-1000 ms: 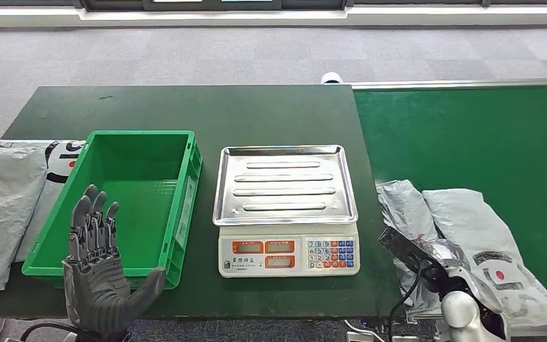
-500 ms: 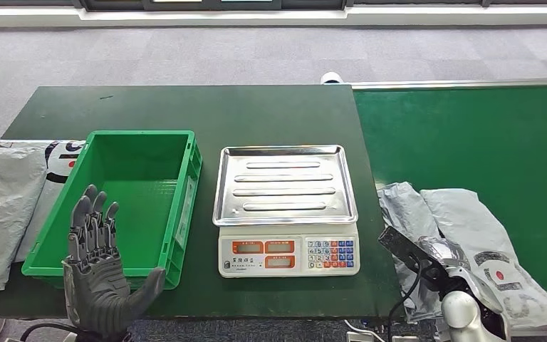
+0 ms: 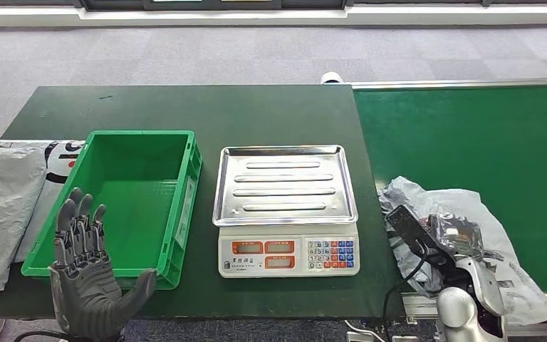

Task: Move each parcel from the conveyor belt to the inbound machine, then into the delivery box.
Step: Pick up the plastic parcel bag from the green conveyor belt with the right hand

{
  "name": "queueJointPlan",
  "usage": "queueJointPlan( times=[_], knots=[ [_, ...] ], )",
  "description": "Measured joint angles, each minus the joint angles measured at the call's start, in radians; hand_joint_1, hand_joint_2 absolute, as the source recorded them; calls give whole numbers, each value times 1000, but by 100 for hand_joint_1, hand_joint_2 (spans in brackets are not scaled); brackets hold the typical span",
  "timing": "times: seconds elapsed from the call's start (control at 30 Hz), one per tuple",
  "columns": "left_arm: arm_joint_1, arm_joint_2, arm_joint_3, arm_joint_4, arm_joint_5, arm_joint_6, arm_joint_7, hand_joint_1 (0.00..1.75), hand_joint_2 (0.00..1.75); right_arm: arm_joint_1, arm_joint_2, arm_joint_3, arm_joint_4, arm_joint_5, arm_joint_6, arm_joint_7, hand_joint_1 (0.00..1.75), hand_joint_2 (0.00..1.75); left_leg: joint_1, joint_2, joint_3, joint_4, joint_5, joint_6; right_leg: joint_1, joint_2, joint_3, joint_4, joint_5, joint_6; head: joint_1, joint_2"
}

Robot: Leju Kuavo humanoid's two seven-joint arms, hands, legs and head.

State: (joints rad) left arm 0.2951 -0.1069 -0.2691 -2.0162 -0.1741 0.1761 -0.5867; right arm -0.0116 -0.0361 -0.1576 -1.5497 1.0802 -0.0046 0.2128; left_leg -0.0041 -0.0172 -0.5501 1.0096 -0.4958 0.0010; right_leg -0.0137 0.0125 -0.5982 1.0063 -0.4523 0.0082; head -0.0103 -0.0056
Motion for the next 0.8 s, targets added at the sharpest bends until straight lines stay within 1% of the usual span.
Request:
queueJointPlan(
  times=[0.1, 0.17, 0.47, 0.53, 0.6, 0.73, 0.8],
  knots=[
    [4, -3, 2, -8, -2, 1, -1, 0, 175, -2, 18, -2, -57, 4, -87, -31, 175, 175, 0, 0, 0, 0, 0, 0, 0, 0, 0, 0, 0, 0, 0, 0],
    [5, -5, 3, -10, -3, 2, -2, 0, 175, -4, 28, -5, -83, 8, -120, -43, 175, 175, 0, 0, 0, 0, 0, 0, 0, 0, 0, 0, 0, 0, 0, 0],
    [3, -6, 3, -9, 1, -3, -8, 0, 175, -6, 58, -11, -156, 9, -136, -89, 175, 175, 0, 0, 1, 0, 0, 0, 0, 0, 1, 0, 0, 0, 0, 0],
    [2, -6, 3, -9, 2, -7, -8, 0, 175, -6, 60, -12, -164, 10, -156, -100, 175, 175, 0, 0, 1, 0, 0, 0, 0, 0, 1, 0, 0, 0, 0, 0],
    [1, -6, 3, -8, 3, -9, -7, 0, 175, -6, 61, -12, -170, 10, -203, -122, 175, 175, 0, 0, 1, 0, 0, 0, 0, 0, 1, 0, 0, 0, 0, 0],
    [-1, -8, 3, -2, 8, -9, -10, 0, 175, -14, 61, -12, -181, 11, -336, -182, 175, 175, 0, 1, 1, 0, 0, 0, 0, 0, 1, 0, 0, 0, 0, 0],
    [-3, -9, 3, 2, 8, -9, -11, 0, 175, -23, 61, -12, -183, 12, -362, -194, 175, 175, 0, 1, 1, 0, 0, 0, 0, 1, 1, 0, 0, 0, 0, 0]
  ],
)
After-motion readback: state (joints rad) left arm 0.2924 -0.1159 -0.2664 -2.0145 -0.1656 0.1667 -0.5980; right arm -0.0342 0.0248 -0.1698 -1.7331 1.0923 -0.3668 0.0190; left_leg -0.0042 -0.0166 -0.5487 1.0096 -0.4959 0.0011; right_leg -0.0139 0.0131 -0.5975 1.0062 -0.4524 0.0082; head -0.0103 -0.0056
